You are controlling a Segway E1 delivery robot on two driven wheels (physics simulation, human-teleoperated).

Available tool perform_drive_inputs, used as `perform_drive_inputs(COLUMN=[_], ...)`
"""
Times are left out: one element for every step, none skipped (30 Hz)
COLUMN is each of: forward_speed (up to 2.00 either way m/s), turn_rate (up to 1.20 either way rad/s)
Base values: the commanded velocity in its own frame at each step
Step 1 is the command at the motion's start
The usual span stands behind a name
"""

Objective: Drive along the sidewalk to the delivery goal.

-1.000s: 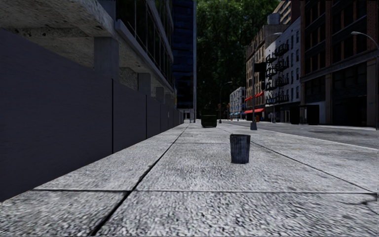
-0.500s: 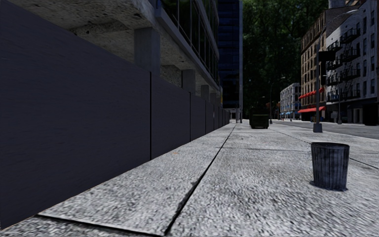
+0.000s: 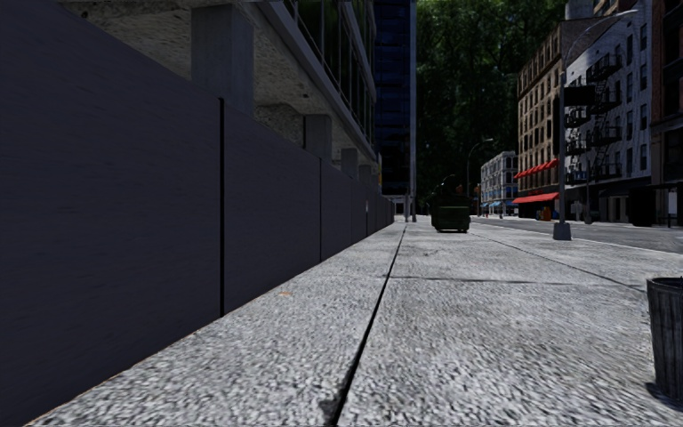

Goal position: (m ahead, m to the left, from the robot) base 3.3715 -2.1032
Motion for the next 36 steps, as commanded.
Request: perform_drive_inputs(forward_speed=[1.81,1.81,1.8,1.76,1.76,1.72,1.7,1.69,1.69,1.69,1.69,1.69,1.69,1.68,1.65,1.65,1.62,1.6,1.6,1.55,1.53,1.52,1.52,1.52,1.52,1.52,1.52,1.52,1.52,1.52,1.52,1.52,1.52,1.52,1.52,1.52], turn_rate=[-0.48,-0.48,-0.48,-0.5,-0.5,-0.52,-0.52,-0.53,-0.53,-0.53,-0.53,-0.53,-0.53,-0.57,-0.6,-0.6,-0.6,-0.61,-0.61,-0.61,-0.61,-0.61,-0.61,-0.61,-0.61,-0.62,-0.62,-0.64,-0.69,-0.73,-0.73,-0.73,-0.74,-0.74,-0.74,-0.74])
